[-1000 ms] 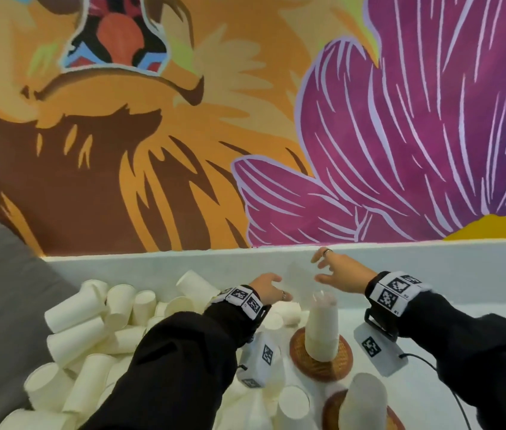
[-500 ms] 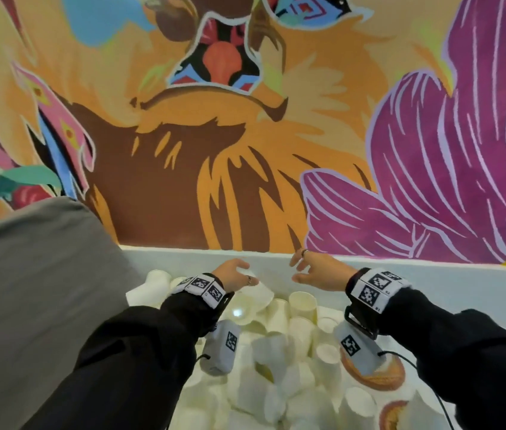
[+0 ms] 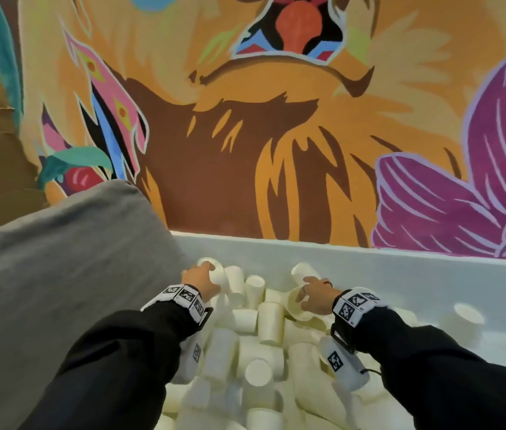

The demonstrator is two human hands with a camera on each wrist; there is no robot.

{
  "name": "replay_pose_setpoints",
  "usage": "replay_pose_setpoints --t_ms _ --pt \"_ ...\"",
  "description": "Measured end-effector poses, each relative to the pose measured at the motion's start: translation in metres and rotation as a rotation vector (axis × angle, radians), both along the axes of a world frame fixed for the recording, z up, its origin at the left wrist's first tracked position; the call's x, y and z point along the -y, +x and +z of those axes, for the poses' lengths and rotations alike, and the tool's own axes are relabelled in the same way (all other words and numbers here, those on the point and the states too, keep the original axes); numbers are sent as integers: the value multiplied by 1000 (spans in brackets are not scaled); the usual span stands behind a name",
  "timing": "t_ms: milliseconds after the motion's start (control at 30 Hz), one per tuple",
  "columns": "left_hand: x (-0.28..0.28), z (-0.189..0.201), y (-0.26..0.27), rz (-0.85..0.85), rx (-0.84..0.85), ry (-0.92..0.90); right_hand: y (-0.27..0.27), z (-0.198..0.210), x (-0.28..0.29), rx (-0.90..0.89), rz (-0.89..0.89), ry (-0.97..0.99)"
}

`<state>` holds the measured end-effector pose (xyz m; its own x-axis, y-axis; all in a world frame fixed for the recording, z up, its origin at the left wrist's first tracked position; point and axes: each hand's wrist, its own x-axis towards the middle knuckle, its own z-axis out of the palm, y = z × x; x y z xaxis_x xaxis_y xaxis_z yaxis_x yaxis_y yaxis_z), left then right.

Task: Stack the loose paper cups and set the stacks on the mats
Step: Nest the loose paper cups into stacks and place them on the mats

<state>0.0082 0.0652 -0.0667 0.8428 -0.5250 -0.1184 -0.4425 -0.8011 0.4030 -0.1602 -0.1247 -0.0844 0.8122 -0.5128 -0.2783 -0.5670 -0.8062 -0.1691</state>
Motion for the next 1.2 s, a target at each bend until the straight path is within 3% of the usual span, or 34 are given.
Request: replay_pose_setpoints --t_ms 333,533,867,1033,1200 --pt "-6 -26 43 -14 -1 130 29 -26 0 34 -196 65" --pt "2 -40 55 -23 15 183 29 -20 1 51 -81 35" --pt "3 -32 52 -16 21 113 -1 16 -2 588 -199 243" --pt "-5 -10 42 -95 18 -165 -7 34 -2 849 -239 308" --pt "-4 12 15 -241 1 -375 -5 58 -17 1152 -193 497"
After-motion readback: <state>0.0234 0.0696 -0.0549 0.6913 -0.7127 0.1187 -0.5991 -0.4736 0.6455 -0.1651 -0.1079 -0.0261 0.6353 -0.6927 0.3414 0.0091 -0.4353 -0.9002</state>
